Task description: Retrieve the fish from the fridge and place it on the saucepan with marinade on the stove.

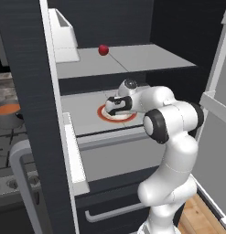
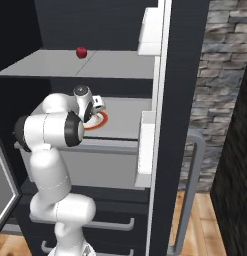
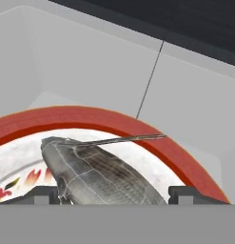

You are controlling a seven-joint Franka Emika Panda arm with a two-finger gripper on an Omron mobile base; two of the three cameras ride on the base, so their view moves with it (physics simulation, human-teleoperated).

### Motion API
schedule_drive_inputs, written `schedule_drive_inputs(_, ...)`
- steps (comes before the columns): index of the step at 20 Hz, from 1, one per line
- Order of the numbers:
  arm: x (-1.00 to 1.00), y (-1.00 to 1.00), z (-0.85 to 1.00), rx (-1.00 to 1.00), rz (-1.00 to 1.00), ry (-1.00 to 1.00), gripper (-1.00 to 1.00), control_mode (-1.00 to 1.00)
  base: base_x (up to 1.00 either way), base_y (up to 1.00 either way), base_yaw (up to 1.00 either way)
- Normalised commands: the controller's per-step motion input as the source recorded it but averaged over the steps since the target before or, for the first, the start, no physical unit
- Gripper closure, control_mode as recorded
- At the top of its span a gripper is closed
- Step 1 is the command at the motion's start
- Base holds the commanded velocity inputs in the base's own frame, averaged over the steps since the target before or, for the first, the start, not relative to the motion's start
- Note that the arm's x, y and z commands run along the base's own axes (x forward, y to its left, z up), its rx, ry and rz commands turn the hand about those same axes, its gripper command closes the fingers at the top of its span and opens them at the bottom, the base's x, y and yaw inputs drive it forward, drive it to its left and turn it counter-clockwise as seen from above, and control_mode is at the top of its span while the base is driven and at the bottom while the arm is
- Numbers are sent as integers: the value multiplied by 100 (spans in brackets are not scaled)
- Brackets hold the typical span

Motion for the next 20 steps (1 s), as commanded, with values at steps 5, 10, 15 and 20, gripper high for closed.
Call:
schedule_drive_inputs(5, -1, 0, 0, 2, 0, -7, 100, -100, 0, 0, 0)
schedule_drive_inputs(10, -1, 0, 0, 2, 0, -5, 100, -100, 0, 0, 0)
schedule_drive_inputs(15, -33, 0, 14, 0, 0, -3, 100, -100, 0, 0, 0)
schedule_drive_inputs(20, -88, 0, 32, 0, 0, -2, 100, -100, 0, 0, 0)
